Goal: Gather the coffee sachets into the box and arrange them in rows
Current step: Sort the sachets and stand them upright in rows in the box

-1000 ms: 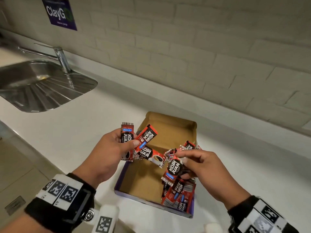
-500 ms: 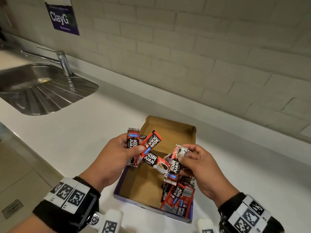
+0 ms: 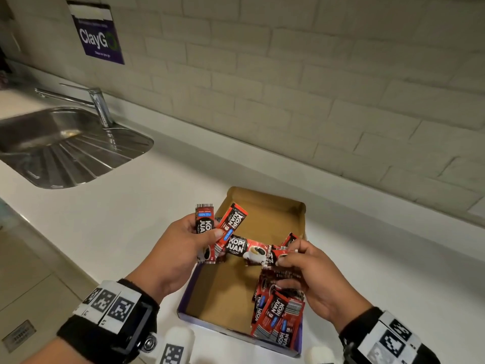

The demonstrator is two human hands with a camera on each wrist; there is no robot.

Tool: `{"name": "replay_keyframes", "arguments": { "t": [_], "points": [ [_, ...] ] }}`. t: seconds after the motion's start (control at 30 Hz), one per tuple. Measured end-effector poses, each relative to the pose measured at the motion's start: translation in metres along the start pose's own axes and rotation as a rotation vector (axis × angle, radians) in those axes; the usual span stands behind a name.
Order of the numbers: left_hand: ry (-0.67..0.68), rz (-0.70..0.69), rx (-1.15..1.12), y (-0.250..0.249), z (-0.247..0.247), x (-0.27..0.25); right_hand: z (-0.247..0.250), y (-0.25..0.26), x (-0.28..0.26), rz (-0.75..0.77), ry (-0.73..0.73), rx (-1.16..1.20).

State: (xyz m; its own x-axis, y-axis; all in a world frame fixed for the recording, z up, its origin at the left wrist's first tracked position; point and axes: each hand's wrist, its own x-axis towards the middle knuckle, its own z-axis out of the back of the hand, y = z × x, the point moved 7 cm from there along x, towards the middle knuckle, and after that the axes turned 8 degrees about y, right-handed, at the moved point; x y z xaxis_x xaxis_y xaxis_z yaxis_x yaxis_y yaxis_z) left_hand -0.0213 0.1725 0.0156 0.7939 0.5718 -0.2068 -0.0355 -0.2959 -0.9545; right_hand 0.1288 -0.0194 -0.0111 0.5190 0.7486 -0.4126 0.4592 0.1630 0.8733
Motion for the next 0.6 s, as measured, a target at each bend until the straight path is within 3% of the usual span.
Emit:
{"name": "replay_keyframes", "arguments": {
  "t": [0.2, 0.47, 0.6],
  "points": [
    [0.026, 0.022, -0.067, 0.008, -0.004, 0.001, -0.004, -0.002, 0.003, 0.029, 0.020, 0.090],
    [0.065, 0.079, -0.016, 0.022, -0.024, 0.004, -0.030, -0.012, -0.002, -0.078, 0.278, 0.110],
    [0.122, 0.038, 0.160, 0.016, -0.034, 0.004, -0.037, -0.012, -0.010, -0.159, 0.516, 0.089]
  ]
}}
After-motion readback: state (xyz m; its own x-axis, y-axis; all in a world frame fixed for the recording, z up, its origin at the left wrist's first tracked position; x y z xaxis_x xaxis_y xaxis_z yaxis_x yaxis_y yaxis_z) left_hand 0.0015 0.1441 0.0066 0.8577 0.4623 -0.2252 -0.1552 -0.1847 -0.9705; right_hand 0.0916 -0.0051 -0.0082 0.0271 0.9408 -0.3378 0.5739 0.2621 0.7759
